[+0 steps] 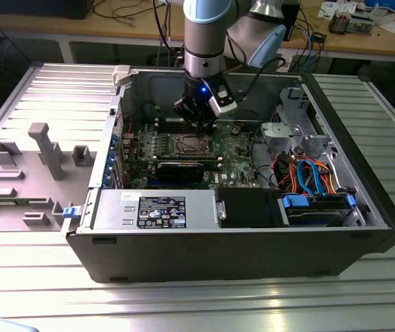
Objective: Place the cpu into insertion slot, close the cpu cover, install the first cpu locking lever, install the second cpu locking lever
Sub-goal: 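Install the first cpu locking lever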
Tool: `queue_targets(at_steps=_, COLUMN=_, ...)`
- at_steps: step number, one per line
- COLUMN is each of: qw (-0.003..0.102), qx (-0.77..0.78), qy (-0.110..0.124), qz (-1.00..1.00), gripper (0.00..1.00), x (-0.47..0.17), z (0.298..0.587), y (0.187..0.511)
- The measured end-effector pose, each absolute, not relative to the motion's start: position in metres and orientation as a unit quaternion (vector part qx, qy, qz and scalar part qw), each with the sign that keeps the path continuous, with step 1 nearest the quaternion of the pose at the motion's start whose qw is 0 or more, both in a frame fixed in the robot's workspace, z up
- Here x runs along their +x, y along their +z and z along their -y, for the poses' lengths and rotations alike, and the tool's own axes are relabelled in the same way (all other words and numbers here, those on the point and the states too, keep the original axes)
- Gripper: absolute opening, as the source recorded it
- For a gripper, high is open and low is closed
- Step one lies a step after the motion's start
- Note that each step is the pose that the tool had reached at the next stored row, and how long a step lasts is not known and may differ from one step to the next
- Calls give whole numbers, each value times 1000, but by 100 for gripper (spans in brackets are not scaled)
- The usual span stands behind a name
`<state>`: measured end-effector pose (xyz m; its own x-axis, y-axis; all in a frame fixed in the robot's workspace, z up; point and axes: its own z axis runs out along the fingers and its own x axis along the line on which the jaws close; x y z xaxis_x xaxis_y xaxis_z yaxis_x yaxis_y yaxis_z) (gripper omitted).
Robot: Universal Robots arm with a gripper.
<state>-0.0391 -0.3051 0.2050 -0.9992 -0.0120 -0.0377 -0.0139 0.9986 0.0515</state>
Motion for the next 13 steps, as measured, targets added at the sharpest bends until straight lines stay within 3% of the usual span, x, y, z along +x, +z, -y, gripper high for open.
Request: queue_targets(at_steps=13, qw=19, qx=-7, qy=16, qz=-1000, gripper=11, x=-39, z=305, y=204)
